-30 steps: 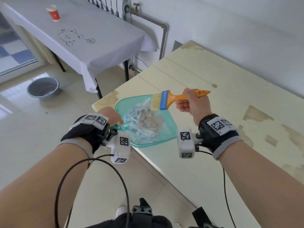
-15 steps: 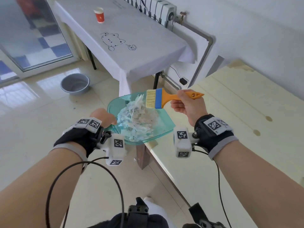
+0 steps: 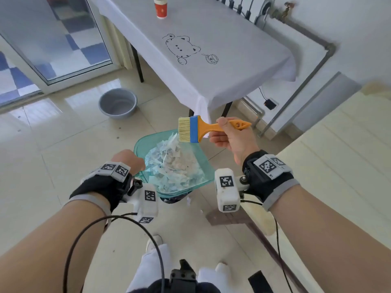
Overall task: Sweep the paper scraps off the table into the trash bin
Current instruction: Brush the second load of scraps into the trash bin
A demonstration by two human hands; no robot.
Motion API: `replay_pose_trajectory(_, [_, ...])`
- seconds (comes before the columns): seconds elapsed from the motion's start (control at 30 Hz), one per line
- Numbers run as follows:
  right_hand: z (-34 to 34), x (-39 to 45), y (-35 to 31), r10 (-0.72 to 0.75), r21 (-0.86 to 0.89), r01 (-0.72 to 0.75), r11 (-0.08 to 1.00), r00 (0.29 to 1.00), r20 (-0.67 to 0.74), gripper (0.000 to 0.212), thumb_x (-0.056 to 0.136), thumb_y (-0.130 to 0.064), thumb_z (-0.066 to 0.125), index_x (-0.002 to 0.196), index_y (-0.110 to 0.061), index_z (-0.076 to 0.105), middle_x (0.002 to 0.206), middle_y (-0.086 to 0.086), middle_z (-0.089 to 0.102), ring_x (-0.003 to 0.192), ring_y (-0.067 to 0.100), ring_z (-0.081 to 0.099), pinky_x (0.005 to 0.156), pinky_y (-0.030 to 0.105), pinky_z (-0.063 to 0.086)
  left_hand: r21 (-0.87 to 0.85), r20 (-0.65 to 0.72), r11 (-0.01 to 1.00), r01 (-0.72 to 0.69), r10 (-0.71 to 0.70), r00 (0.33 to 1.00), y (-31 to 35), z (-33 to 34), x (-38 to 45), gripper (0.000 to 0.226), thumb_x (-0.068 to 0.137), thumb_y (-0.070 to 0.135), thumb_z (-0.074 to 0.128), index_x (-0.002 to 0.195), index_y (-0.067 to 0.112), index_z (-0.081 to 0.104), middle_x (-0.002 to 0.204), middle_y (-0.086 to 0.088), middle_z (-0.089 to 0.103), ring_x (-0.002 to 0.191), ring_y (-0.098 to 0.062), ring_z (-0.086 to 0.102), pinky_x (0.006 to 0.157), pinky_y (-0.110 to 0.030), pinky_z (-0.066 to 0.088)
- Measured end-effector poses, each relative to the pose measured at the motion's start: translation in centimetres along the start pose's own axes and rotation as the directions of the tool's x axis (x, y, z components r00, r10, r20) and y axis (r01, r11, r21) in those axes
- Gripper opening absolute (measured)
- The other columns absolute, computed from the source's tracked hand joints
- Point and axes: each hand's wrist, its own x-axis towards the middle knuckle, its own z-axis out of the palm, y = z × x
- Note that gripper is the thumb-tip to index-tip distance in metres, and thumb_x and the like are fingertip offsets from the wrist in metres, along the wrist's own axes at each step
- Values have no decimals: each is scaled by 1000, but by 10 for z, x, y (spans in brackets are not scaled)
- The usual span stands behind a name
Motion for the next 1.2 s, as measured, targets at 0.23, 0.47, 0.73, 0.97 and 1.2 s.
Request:
replay_pose_trajectory(0.23, [62, 31, 54, 74, -44, -78, 996, 994, -85, 10, 91, -21, 63, 92, -12, 58, 71, 12, 66, 52, 14, 62, 54, 23, 54, 113, 99, 994, 2, -13, 995, -40, -3, 73, 24, 88, 16, 59, 68, 4, 54, 82, -12, 62, 74, -26, 59, 75, -31, 52])
replay_pose_trajectory(0.47, [71, 50, 126, 151, -94, -165, 982, 979, -138, 4, 90, -15, 64, 87, -15, 61, 73, 11, 65, 60, 18, 60, 63, 27, 54, 194, 165, 981, -2, -31, 986, -63, 41, 124, 35, 93, 5, 45, 59, 7, 40, 66, -6, 46, 77, -24, 47, 52, -22, 31])
replay_pose_trajectory(0.73, [58, 69, 199, 217, -81, -242, 967, 948, -233, 6, 91, -14, 62, 85, -15, 61, 76, 14, 64, 64, 21, 57, 62, 26, 53, 371, 157, 927, -63, 4, 988, -89, 98, 186, 38, 93, 5, 44, 57, 8, 37, 59, -4, 38, 56, -19, 39, 48, -22, 28])
replay_pose_trajectory(0.97, [38, 93, 256, 291, -32, -323, 946, 890, -352, 4, 90, -17, 63, 86, -17, 63, 73, 11, 67, 62, 19, 61, 55, 20, 55, 444, 168, 889, -108, 36, 985, -95, 150, 232, 37, 93, 9, 46, 57, 10, 37, 60, -2, 39, 67, -22, 48, 55, -23, 38])
replay_pose_trajectory(1.2, [18, 118, 299, 328, -11, -362, 932, 858, -395, 6, 90, -21, 64, 86, -16, 64, 71, 8, 68, 59, 15, 63, 56, 21, 55, 461, 259, 875, -149, 28, 966, -94, 197, 279, 19, 80, 12, 59, 62, 10, 53, 55, -1, 46, 50, -18, 50, 49, -18, 41])
